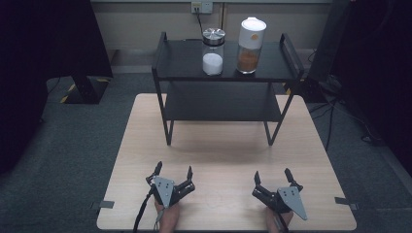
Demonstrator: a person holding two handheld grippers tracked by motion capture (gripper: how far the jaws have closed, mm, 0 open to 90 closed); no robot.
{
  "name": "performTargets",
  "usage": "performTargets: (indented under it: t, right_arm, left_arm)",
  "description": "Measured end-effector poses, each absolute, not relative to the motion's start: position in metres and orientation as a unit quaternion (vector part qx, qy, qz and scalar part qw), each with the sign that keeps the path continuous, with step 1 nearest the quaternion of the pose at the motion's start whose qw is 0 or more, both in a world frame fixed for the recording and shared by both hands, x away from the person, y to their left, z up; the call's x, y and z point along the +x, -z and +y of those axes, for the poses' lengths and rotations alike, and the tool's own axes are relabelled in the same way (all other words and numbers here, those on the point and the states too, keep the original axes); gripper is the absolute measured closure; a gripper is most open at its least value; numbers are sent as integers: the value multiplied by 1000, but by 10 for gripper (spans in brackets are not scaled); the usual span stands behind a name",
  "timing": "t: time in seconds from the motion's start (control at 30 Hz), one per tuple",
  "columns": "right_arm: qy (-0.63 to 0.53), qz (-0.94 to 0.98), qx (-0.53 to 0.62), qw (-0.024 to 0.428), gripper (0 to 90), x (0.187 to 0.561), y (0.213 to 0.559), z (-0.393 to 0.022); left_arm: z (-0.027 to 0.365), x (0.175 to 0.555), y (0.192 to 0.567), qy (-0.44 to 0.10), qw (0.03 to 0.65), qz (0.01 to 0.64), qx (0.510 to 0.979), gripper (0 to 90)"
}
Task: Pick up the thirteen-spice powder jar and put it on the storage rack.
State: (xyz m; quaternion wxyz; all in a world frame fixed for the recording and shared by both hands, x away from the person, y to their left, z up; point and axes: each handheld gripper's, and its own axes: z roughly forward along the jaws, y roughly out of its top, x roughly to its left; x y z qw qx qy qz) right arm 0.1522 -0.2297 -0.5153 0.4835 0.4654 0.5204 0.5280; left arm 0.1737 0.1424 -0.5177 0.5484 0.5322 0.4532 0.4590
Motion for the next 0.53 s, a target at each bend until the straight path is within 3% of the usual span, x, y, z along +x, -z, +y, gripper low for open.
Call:
performTargets:
  t: [0.53]
  right_arm:
    - [-527, 519, 466, 485, 0, 152, 515, -229]
  left_arm:
    - [143, 174, 517, -458, 548, 452, 535, 0]
